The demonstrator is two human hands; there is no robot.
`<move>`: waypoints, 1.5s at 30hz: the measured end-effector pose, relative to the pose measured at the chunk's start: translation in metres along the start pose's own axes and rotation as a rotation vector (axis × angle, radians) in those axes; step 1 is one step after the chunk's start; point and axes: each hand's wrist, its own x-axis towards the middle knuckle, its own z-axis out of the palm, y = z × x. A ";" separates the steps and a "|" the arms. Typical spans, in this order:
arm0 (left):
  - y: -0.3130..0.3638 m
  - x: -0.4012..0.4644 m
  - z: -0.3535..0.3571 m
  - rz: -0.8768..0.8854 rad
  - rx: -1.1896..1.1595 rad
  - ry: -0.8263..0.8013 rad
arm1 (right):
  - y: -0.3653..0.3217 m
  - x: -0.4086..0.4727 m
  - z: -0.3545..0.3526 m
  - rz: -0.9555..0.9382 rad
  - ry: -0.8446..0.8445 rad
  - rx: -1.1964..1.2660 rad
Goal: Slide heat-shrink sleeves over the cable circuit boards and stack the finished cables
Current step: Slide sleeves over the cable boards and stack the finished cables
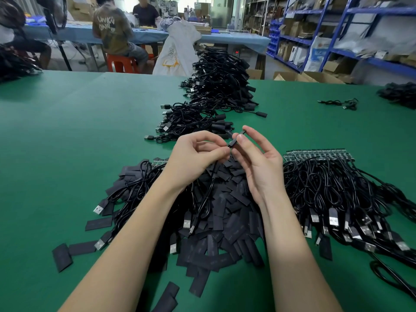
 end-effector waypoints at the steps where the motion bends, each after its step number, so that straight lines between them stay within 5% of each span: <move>1: 0.000 0.000 0.000 -0.002 0.008 0.005 | 0.000 0.000 0.000 0.008 0.004 0.010; 39: 0.005 0.000 -0.007 -0.083 0.206 -0.037 | 0.004 0.002 -0.004 0.052 0.064 0.073; 45: 0.002 0.004 -0.020 -0.180 0.283 -0.189 | 0.001 0.002 -0.005 0.052 0.102 0.082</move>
